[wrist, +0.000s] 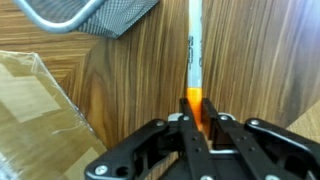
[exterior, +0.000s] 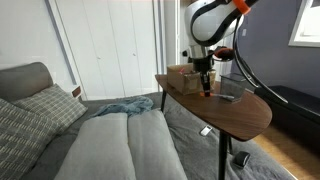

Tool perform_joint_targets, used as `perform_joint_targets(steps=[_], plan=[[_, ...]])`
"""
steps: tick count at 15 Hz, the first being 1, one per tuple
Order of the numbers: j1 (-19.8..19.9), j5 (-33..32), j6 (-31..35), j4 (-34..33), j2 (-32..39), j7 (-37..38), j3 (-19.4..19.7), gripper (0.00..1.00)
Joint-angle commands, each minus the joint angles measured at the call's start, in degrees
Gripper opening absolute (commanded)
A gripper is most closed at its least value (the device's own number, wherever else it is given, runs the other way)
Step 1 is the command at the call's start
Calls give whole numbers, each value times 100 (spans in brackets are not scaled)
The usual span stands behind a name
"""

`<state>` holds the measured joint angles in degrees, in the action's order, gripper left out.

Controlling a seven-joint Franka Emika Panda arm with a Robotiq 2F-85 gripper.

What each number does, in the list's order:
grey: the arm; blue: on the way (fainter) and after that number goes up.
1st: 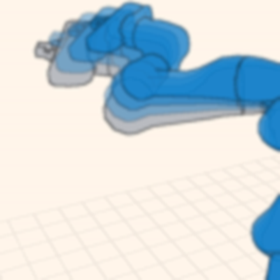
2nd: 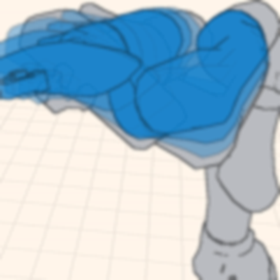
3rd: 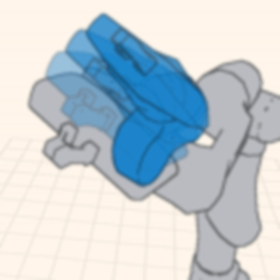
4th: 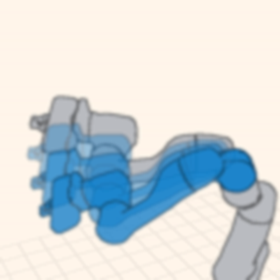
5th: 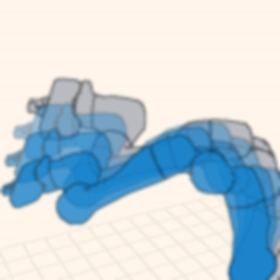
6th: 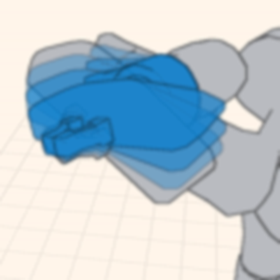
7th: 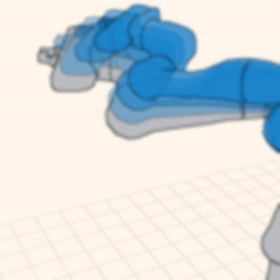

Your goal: Remove the white marker with an orange cap and put it on the table, pick up the white marker with an orange cup and put it in the desktop pen and pencil basket with the cup facing up

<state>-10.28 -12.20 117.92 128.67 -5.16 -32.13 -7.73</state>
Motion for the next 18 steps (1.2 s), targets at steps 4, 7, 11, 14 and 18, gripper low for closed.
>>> perform_joint_targets(steps=[4,7,11,14,18], plan=[[-38,276,-12,176,-1370,166,69,4],[20,267,366,352,-1933,336,276,4],[202,157,990,594,-2396,687,578,4],[375,173,1440,813,-2503,967,764,4],[439,347,2081,1144,-2429,1064,1018,4]])
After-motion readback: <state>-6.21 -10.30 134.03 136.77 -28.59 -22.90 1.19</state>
